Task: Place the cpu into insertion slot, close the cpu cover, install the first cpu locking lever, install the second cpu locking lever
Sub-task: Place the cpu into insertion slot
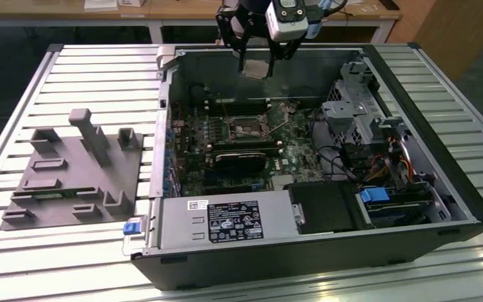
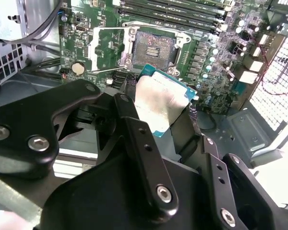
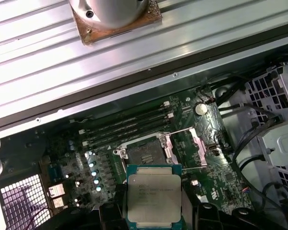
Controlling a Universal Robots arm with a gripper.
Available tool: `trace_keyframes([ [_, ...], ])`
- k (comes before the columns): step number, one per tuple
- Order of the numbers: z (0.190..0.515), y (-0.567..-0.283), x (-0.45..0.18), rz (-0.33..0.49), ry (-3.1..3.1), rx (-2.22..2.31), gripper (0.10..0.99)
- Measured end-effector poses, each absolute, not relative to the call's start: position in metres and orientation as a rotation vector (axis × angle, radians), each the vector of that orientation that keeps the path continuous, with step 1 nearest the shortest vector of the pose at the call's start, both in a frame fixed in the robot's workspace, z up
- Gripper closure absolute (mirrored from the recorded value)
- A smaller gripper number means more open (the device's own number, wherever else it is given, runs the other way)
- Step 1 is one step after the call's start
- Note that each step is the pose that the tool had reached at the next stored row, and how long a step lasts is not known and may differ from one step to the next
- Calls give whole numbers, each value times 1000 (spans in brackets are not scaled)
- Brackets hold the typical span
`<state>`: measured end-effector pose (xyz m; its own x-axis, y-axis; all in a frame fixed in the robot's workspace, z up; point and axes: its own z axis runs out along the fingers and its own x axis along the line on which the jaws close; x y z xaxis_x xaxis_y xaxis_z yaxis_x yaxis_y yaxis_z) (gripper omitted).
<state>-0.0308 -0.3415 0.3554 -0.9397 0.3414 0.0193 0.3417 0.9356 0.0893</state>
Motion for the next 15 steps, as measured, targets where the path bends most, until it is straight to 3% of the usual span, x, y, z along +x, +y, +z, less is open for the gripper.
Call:
trace_keyframes([
  [15, 354, -342, -31, -144, -3070, -648, 549],
])
